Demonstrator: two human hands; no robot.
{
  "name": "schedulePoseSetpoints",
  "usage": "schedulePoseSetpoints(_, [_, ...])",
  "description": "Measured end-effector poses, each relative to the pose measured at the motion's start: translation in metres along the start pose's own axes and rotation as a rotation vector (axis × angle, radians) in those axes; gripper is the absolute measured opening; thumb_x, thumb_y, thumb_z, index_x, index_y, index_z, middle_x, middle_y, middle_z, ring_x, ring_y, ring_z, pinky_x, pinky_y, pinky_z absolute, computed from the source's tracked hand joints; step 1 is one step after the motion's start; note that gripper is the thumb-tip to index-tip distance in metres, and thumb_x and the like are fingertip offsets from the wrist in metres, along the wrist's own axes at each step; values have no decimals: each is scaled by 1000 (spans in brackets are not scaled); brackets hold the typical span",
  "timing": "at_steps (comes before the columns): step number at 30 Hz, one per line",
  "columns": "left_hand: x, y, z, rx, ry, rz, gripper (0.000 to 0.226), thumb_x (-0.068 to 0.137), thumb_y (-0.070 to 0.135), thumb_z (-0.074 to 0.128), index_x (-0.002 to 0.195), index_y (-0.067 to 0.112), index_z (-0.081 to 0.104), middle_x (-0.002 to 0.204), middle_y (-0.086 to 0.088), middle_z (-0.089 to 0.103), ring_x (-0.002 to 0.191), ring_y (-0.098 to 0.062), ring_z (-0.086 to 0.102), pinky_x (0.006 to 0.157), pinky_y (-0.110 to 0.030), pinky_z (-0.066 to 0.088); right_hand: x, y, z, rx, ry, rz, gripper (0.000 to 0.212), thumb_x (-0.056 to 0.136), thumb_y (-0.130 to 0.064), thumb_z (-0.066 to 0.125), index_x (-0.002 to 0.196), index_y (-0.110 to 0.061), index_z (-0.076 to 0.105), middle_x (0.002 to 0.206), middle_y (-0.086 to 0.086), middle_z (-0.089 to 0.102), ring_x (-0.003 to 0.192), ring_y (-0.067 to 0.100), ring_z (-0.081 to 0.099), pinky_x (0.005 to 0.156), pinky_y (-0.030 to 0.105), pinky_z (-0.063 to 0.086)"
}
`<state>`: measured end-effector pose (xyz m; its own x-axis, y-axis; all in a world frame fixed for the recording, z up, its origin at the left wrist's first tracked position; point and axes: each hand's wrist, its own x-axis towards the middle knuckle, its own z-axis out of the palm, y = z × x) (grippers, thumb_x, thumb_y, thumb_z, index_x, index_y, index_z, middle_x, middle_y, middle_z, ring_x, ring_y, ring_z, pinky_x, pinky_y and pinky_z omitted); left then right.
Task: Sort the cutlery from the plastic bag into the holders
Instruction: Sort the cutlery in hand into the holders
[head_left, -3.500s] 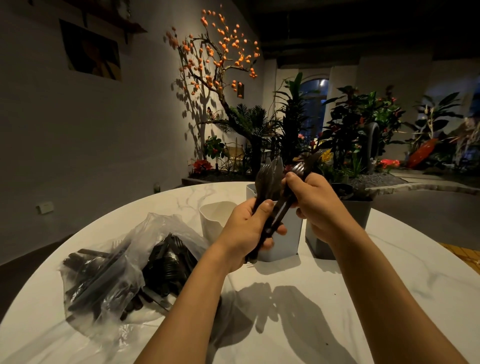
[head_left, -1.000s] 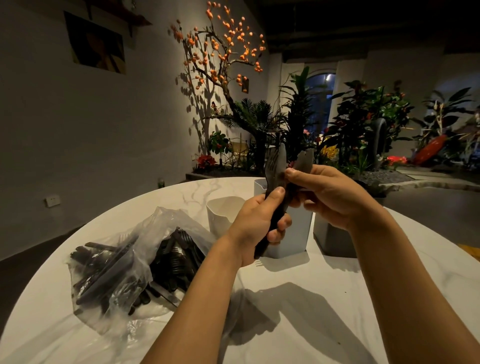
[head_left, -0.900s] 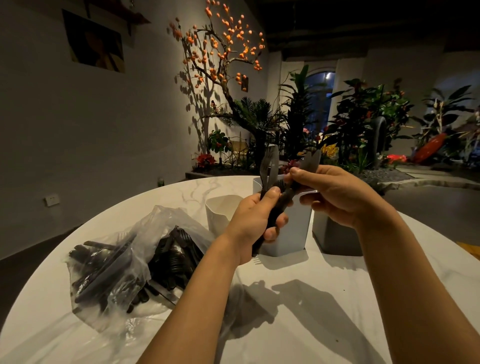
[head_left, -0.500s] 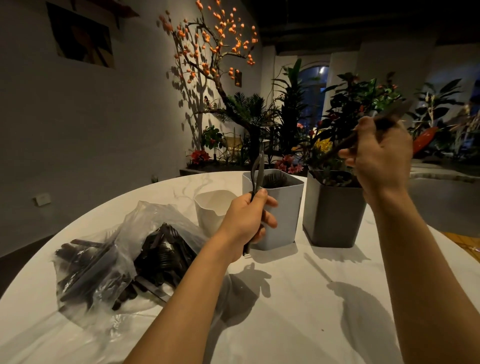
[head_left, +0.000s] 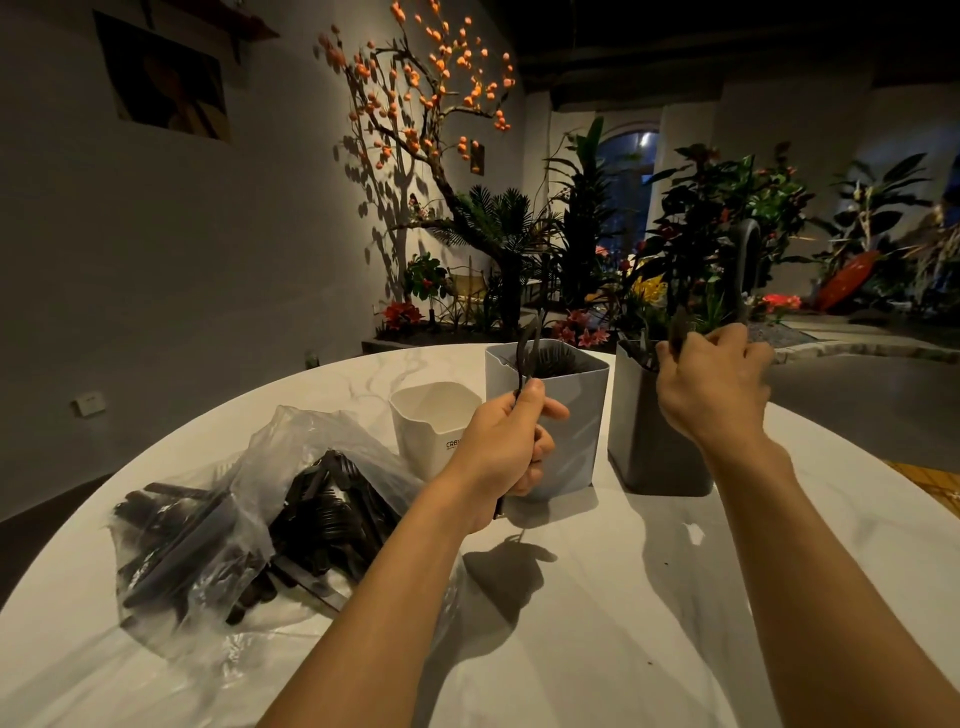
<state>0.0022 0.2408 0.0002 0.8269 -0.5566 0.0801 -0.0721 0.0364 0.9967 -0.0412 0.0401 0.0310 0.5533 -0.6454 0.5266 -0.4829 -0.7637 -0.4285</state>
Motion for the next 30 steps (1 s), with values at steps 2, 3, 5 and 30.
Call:
schedulePoseSetpoints(2, [0, -1, 1, -7, -12, -7, 47, 107, 49, 37, 110, 11, 64, 56, 4, 42, 46, -8, 31, 43, -21, 24, -2, 0, -1, -32, -21, 0, 35, 106, -41, 40, 103, -10, 57, 133, 14, 37, 126, 41, 31, 100, 58, 37])
schedulePoseSetpoints(3, [0, -1, 2, -11, -14, -12, 47, 107, 50, 37, 110, 11, 65, 56, 5, 40, 46, -8, 30, 43, -21, 24, -1, 0, 0, -43, -28, -3, 36, 106, -41, 39, 103, -9, 57, 133, 15, 36, 126, 42, 30, 100, 58, 37])
schedulePoseSetpoints(5, [1, -1, 2, -16, -12, -23, 48, 107, 51, 37, 109, 12, 65, 55, 6, 39, 45, -8, 29, 43, -21, 24, -1, 0, 0, -44, -18, -12, 37, 106, -40, 40, 104, -8, 59, 132, 15, 37, 125, 42, 31, 99, 57, 38])
schedulePoseSetpoints(30, [0, 0, 0, -12, -27, -23, 46, 108, 49, 35, 110, 12, 64, 59, 2, 41, 48, -8, 30, 45, -22, 24, -4, -1, 7, 25, 290, -79, 36, 100, -32, 55, 134, -21, 57, 134, 15, 40, 124, 42, 36, 91, 50, 43])
